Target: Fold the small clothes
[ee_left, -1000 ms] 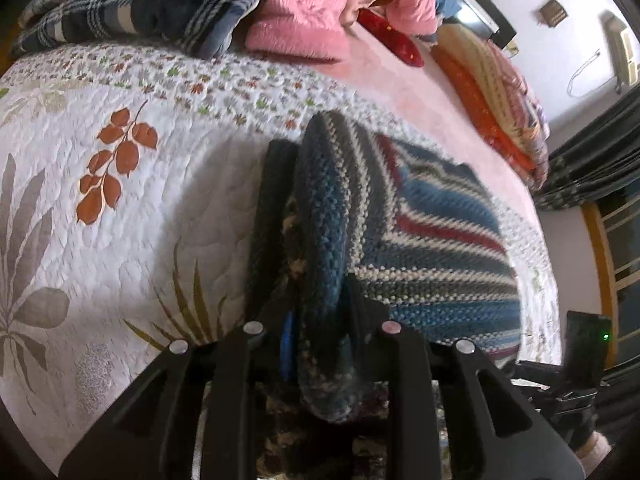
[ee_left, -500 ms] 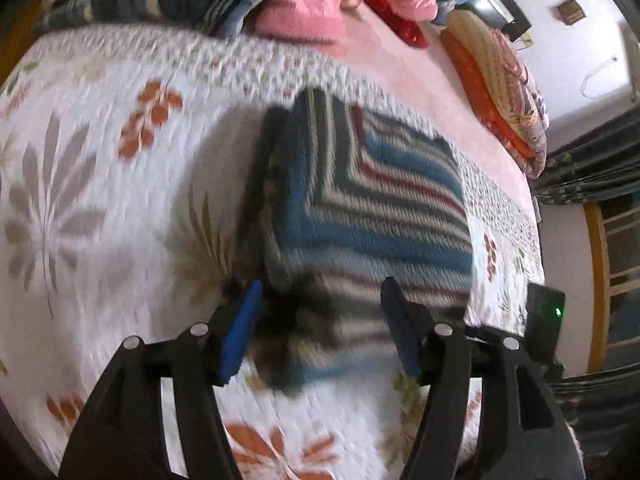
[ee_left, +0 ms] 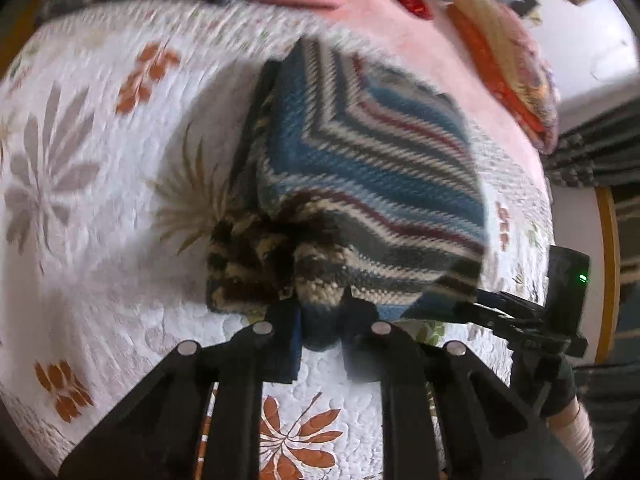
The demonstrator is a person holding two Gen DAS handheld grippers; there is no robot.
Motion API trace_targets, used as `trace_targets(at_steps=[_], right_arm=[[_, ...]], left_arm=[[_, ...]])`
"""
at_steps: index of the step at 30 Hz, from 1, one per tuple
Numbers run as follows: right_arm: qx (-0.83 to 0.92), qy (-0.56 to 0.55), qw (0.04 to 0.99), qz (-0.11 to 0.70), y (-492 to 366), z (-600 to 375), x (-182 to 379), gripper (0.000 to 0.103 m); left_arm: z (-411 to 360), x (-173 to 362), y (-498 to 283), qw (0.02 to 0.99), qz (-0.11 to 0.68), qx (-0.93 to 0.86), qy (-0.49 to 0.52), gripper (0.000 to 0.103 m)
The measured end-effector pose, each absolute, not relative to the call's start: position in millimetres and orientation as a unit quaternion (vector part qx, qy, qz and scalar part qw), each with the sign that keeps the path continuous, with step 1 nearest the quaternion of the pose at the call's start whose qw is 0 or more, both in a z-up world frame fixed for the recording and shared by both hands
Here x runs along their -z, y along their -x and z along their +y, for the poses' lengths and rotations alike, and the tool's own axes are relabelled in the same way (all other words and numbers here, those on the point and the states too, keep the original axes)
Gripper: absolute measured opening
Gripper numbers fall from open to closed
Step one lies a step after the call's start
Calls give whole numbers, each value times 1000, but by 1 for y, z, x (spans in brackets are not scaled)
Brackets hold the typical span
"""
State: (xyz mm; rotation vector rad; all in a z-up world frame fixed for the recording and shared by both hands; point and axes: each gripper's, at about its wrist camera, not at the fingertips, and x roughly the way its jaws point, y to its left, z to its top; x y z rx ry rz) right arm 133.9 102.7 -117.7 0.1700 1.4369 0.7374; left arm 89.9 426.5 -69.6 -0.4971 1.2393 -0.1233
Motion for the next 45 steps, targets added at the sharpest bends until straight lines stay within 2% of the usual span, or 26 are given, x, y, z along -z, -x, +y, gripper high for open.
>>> trace_targets(at_steps=[3, 9, 15, 22, 25, 27, 31, 32, 33, 38, 45], right_arm=[[-337, -77, 686, 641, -131, 106, 114, 70], [-338, -66, 681, 647, -128, 117, 119, 70], [-328, -65, 678, 654, -130, 114, 128, 70], [-328, -67, 676, 657, -130, 110, 130, 70], [-332, -73, 675, 656, -131, 109, 124, 70], [-337, -84, 675, 651, -135, 106, 118, 71], [-340, -107, 681, 639, -144, 97, 106, 77], [-340, -114, 682, 638, -146, 95, 104, 77], [-338, -124, 682, 637, -149, 92, 104, 77], [-328, -142, 683, 637, -158, 81, 103, 77], [-333, -146, 680, 637, -159, 73, 105, 77]], left_arm=[[441, 65, -86, 788, 566, 58, 236, 12], [438, 117, -91, 754, 630, 34, 180, 13], [421, 132, -99, 751, 642, 40, 151, 14], [436, 114, -98, 749, 632, 60, 187, 27], [450, 97, -97, 761, 610, 68, 211, 36], [460, 86, -97, 768, 592, 73, 231, 46], [478, 68, -103, 777, 547, 97, 297, 56], [478, 68, -109, 779, 539, 94, 306, 64], [474, 68, -115, 782, 535, 89, 306, 66], [470, 93, -147, 781, 558, 68, 271, 66], [480, 131, -175, 763, 569, 92, 292, 65]])
